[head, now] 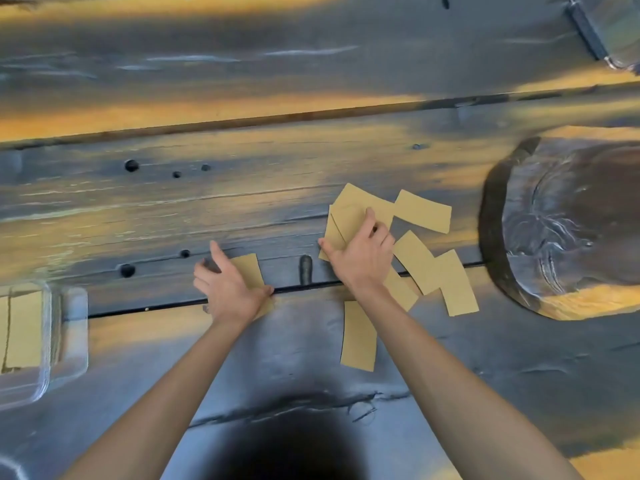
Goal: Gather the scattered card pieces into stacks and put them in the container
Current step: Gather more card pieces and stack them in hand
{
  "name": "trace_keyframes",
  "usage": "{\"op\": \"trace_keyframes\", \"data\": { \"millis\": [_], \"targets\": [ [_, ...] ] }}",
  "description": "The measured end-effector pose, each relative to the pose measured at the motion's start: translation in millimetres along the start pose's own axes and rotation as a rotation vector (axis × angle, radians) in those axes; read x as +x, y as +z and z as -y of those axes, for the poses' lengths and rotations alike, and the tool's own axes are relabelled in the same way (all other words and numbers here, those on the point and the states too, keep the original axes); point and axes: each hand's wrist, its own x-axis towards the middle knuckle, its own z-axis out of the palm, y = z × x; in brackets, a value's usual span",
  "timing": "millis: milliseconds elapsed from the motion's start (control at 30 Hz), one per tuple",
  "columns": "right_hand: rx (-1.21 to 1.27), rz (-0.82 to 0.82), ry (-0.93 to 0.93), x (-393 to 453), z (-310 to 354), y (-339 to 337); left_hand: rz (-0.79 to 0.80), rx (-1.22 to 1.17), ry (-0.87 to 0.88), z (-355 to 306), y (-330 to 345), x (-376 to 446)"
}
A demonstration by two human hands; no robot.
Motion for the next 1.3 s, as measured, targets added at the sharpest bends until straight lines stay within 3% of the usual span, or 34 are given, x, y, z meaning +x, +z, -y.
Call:
{"op": "trace_keyframes", "data": {
  "millis": [167, 400, 633, 867, 933, 1000, 1067, 1200, 1300],
  "targets": [
    [-0.014, -0.046, -0.025, 1.4, 24.4, 18.6, 0.050, -0.028, 0.018, -4.3, 0.8, 11.7],
    [0.038, -0.078, -0.056, 0.6, 23.2, 22.7, 0.188, -0.288, 0.103, -26.4, 4.3, 12.0],
    [0.046, -0.025, -0.052, 3.0, 14.7, 20.7, 0.363, -0.649, -0.004, -66.0, 5.5, 16.0],
    [0.112, -0.023, -0.005, -1.8, 25.9, 13.2, 0.540, -1.020, -0.176, -61.2, -0.1, 27.5],
    [0.283, 0.033, -0.091, -11.5, 34.4, 6.1, 0.643, -1.149, -0.145, -54.9, -5.9, 29.0],
    [0.434, 0.191, -0.193, -28.2, 48.9, -1.1, 0.807, -1.179, -0.009, -47.0, -16.3, 23.6],
    [0.427, 0.264, -0.285, -45.1, 62.2, -2.4, 0.887, -1.161, 0.048, -40.5, -27.0, 13.1],
    [0.438, 0.207, -0.387, -76.2, 72.6, 0.7, 0.757, -1.222, -0.052, -25.9, -45.5, -0.5],
    [0.432, 0.196, -0.362, -94.9, 63.5, 3.7, 0.772, -1.395, -0.205, -11.1, -64.9, -3.8]
  ]
}}
